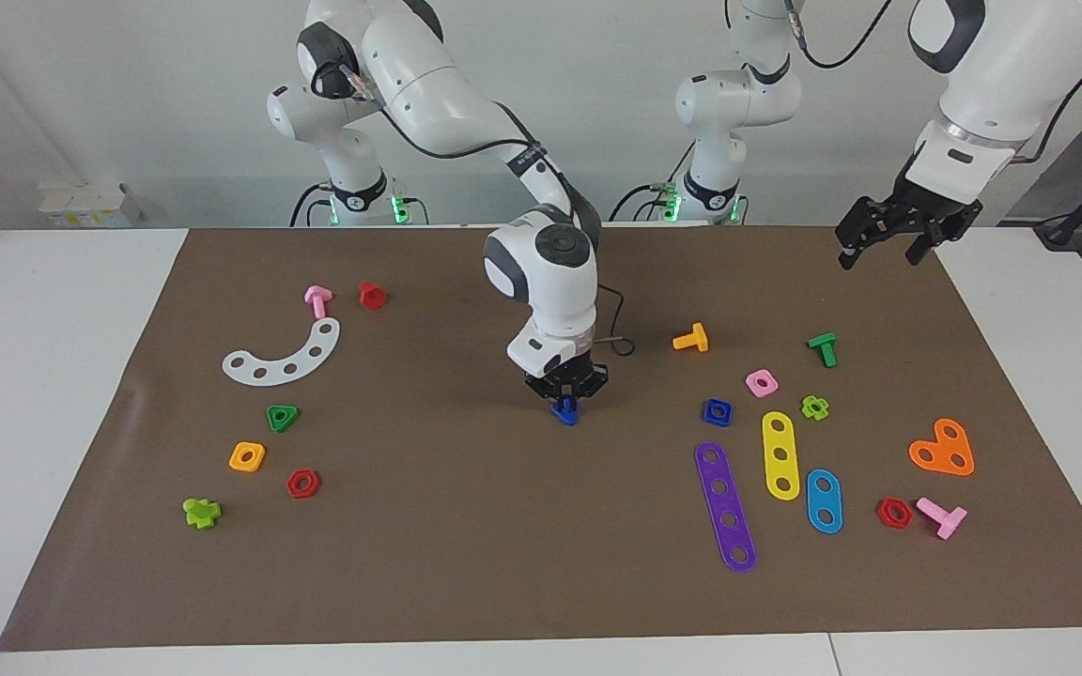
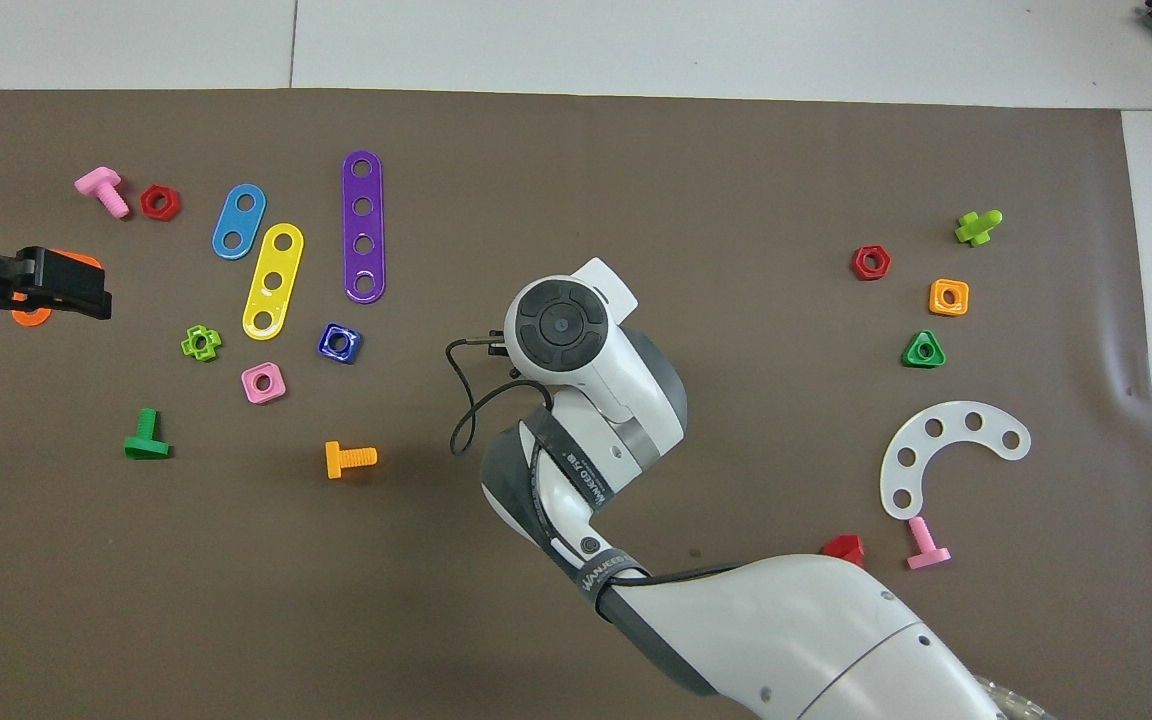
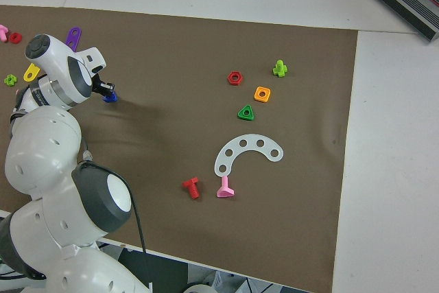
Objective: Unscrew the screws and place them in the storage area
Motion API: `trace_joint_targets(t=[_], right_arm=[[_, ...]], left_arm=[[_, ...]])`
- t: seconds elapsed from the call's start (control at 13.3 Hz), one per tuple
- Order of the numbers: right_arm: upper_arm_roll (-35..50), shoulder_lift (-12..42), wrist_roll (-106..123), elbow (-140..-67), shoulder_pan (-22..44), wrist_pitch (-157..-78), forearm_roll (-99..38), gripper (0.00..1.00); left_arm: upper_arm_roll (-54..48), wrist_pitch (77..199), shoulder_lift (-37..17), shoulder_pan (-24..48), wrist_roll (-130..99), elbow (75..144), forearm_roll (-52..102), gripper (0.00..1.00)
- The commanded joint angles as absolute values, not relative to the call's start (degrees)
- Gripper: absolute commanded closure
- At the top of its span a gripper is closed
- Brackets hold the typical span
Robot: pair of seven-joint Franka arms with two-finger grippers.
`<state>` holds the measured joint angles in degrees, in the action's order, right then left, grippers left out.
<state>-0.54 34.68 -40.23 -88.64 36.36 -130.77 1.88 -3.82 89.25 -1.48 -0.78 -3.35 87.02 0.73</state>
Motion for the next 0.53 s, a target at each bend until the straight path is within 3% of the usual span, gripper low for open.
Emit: trace_joint_targets(t=[0.0,0.23,0.45], right_arm=[[-0.88,32.36,-41.39,-88.51,35.95,-128.16,2.73,1.00],[-1.14,23.93,-41.67,-89.38,30.26,-123.33,2.72,1.00],[-1.05,19.17,-36.15,-90.87,23.49,-120.68,2.72,1.00]], left_arm=[[-5.01,88.51,-0.44,-2.20,-1.42,88.50,0.62,0.00],[-5.71,89.12,0.35,-2.81,1.32,89.91,0.62,0.00],[-5.63,90.70,0.70,-2.72,1.23,90.96,0.62,0.00]])
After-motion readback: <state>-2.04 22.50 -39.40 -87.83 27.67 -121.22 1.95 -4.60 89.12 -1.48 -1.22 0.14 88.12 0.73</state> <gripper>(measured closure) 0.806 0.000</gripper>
